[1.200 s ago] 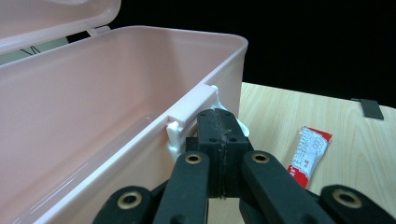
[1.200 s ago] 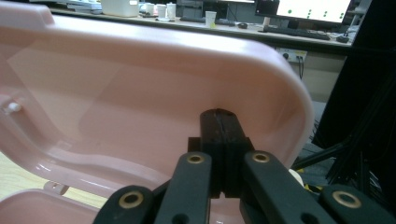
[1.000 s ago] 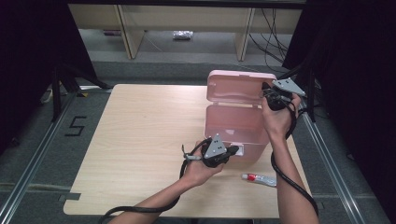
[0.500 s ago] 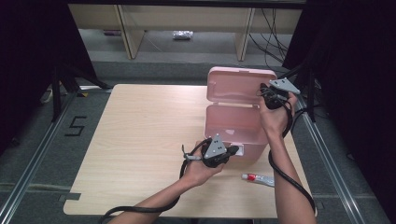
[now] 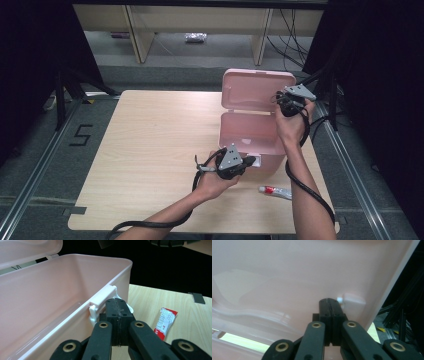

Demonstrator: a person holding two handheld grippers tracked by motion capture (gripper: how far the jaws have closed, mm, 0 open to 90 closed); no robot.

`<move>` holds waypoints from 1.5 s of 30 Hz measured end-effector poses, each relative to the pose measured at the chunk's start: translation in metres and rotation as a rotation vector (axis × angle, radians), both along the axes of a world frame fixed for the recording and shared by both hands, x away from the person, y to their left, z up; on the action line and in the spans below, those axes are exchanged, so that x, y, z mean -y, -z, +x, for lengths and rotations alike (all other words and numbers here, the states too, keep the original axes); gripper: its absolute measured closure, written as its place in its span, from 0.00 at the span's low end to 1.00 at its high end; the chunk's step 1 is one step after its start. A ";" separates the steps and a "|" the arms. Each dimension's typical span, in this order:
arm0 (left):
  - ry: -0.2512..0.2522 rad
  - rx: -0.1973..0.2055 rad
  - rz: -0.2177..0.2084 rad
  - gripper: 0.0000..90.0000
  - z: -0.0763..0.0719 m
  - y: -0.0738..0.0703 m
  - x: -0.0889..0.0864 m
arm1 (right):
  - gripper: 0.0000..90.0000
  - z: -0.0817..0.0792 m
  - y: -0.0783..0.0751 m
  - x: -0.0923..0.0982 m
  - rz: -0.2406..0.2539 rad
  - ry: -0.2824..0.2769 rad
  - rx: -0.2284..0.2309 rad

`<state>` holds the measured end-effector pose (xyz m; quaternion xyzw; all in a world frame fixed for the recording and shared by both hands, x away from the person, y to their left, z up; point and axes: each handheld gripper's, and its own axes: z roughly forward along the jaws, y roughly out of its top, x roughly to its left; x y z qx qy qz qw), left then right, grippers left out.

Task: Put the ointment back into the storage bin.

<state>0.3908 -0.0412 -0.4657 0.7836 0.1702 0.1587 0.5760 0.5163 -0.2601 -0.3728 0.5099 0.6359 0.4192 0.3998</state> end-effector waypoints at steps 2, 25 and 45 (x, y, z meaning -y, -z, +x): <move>-0.003 -0.005 -0.008 1.00 0.000 0.000 0.000 | 1.00 0.002 0.002 0.000 -0.003 0.000 -0.007; -0.005 0.001 -0.005 1.00 -0.001 0.001 0.000 | 1.00 0.016 0.011 0.002 -0.011 0.008 -0.082; -0.006 0.002 -0.003 1.00 -0.001 0.001 0.000 | 1.00 0.024 0.013 0.000 -0.030 0.010 -0.156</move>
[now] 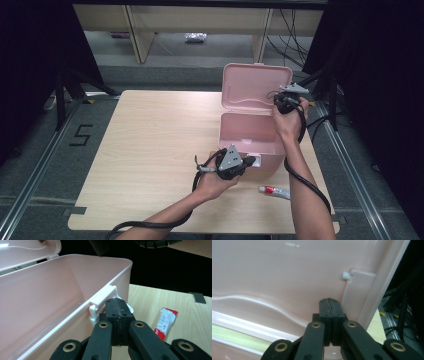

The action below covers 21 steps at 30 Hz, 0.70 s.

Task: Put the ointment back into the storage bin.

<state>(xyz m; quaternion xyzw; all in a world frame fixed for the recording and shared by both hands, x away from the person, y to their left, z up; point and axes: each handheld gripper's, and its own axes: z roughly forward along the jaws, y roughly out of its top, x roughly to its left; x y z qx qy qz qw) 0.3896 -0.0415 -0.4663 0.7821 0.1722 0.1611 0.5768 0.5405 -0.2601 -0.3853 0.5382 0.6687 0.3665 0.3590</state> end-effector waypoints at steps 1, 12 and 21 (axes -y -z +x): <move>0.000 0.000 0.000 1.00 0.000 0.000 0.000 | 1.00 0.000 -0.001 0.000 0.001 -0.005 -0.017; 0.001 0.006 0.004 1.00 0.000 0.000 0.000 | 0.93 -0.007 -0.004 0.002 0.026 -0.032 -0.048; -0.003 0.000 0.003 1.00 0.000 0.000 0.000 | 0.92 -0.021 -0.010 0.005 0.031 -0.066 -0.046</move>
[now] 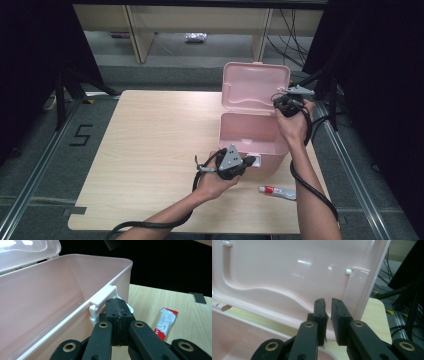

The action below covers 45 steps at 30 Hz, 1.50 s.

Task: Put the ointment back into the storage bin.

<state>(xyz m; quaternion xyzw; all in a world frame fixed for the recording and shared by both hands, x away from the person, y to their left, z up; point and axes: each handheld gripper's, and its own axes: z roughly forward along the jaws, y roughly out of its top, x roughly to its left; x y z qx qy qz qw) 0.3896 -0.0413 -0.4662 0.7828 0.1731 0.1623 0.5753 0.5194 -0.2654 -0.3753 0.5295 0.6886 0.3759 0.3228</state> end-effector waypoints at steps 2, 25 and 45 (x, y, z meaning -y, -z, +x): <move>0.001 0.000 -0.001 1.00 0.000 0.000 0.000 | 0.91 -0.003 0.000 0.003 -0.012 -0.025 -0.008; -0.001 -0.003 -0.004 1.00 0.000 0.000 0.000 | 0.85 -0.050 -0.002 0.017 0.000 -0.113 -0.076; -0.002 -0.005 -0.002 1.00 0.000 0.000 0.000 | 0.82 -0.109 -0.004 0.030 -0.097 -0.261 -0.149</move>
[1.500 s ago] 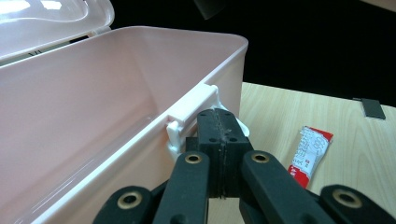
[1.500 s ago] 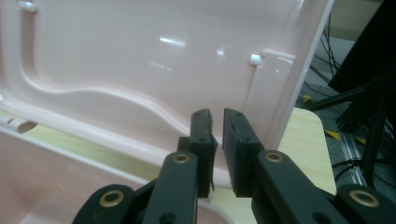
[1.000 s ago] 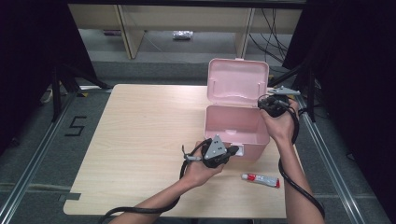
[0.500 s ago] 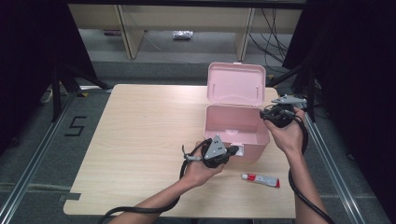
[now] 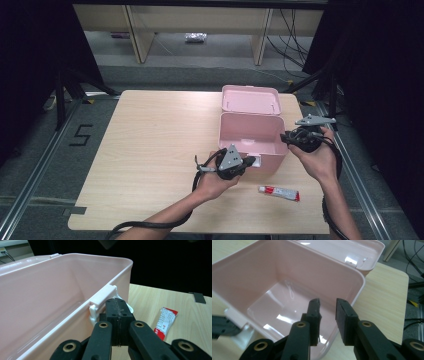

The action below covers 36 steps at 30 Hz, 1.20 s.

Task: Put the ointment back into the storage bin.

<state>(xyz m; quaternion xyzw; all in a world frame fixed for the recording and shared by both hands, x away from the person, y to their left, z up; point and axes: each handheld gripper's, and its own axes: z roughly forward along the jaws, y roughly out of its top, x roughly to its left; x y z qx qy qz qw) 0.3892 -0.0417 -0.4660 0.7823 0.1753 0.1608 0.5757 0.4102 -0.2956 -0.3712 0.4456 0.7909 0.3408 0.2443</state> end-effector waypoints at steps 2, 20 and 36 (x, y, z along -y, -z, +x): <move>0.000 0.001 0.001 1.00 0.000 0.000 0.000 | 0.82 -0.004 0.000 0.004 -0.016 -0.028 0.000; -0.003 0.006 0.014 1.00 0.000 -0.002 0.001 | 0.78 -0.051 0.014 0.008 -0.030 -0.093 -0.102; -0.006 0.006 0.009 0.96 -0.001 -0.007 0.002 | 0.75 -0.064 0.036 0.006 -0.053 -0.147 -0.222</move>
